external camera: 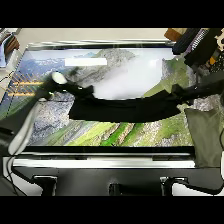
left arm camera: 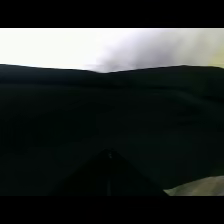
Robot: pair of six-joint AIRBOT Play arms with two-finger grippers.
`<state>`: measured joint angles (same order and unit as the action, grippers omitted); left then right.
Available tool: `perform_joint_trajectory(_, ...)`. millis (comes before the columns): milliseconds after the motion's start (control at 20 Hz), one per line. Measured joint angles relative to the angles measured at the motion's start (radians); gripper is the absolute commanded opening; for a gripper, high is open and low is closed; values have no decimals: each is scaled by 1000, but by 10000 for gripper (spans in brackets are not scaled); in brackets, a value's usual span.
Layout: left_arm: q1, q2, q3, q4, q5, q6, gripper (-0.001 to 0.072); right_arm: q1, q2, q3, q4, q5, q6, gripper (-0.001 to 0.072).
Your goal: Fold the clothes and pants, and hang the long-sleeved shirts on hangers.
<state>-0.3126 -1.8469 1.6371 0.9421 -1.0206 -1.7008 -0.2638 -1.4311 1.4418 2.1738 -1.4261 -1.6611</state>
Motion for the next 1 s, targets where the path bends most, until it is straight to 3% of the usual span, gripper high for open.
perform_joint_trajectory(300, -270, -141, 33, -191, 249, -140, 10, 0, 61, 148, 4, -113, 70, 32)
perform_joint_trajectory(550, -389, -270, 158, -278, 312, -210, 11, 0, 98, 184, 26, -151, 91, 32)
perform_joint_trajectory(750, -407, -329, 239, -304, 275, -232, 11, 0, 108, 190, 51, -156, 82, 32)
perform_joint_trajectory(1000, -288, -254, 271, -226, 89, -167, 11, 37, 98, 191, 85, -110, 64, 32)
